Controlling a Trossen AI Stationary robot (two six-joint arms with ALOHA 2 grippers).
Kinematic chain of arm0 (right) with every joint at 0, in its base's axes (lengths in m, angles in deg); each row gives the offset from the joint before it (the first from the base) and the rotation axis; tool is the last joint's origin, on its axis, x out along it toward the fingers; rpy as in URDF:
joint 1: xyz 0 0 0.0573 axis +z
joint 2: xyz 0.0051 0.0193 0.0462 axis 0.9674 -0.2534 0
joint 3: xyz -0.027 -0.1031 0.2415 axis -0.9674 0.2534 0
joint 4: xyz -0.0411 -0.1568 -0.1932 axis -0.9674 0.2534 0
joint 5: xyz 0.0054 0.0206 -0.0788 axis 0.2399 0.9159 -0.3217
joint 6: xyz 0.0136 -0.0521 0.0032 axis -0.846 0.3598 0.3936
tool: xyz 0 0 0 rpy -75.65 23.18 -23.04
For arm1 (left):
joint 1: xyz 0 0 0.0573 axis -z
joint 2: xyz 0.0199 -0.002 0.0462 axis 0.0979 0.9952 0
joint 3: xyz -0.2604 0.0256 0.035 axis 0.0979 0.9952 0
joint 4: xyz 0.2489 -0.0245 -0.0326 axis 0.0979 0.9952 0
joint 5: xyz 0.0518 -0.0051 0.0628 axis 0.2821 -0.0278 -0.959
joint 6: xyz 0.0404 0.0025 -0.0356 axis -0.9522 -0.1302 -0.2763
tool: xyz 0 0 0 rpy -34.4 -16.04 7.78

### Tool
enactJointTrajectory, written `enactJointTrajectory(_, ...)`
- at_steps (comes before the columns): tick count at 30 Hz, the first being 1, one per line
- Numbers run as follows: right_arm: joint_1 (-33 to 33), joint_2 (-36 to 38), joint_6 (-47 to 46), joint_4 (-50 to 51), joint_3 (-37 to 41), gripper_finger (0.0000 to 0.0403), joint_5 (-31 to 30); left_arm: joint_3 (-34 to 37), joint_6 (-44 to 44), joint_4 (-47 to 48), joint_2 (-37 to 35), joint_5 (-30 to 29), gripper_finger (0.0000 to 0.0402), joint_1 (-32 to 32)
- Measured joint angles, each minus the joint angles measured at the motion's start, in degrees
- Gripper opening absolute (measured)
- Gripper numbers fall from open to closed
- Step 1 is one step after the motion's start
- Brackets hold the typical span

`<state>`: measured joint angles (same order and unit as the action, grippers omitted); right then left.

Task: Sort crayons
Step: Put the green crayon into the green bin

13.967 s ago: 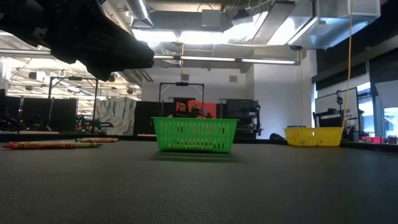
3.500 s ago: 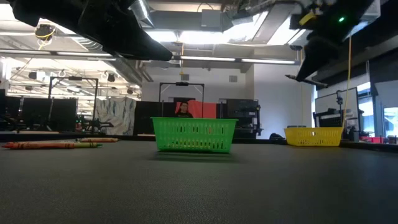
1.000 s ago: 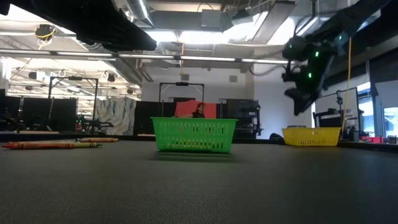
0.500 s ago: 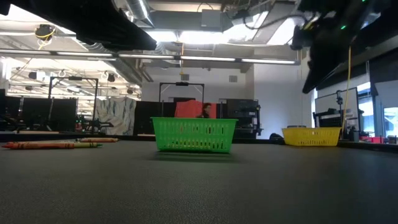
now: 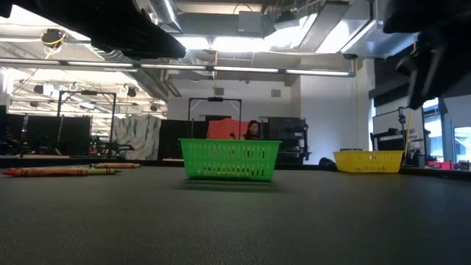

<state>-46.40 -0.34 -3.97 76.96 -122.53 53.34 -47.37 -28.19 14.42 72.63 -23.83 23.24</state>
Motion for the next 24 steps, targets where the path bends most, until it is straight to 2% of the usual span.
enactJointTrajectory(8, 9.16, -6.94, -5.44, -9.59, 0.00, 0.0175, 0.06, 0.00, 0.05, 0.00, 0.00, 0.30, 0.0088, 0.00)
enactJointTrajectory(14, 14.73, -10.40, -12.21, -12.26, -0.50, 0.0175, 2.63, -0.01, 0.27, -0.02, 0.00, 0.37, 0.0088, -0.02)
enactJointTrajectory(19, 19.42, -15.13, -16.37, -12.34, -4.47, 0.0175, 0.59, 0.00, 0.09, -0.01, 0.00, 0.38, 0.0095, -0.02)
enactJointTrajectory(24, 22.74, -22.13, -21.92, -11.97, -10.20, 0.0175, 2.72, 0.00, 0.17, 0.00, 0.00, 0.39, 0.0095, -0.02)
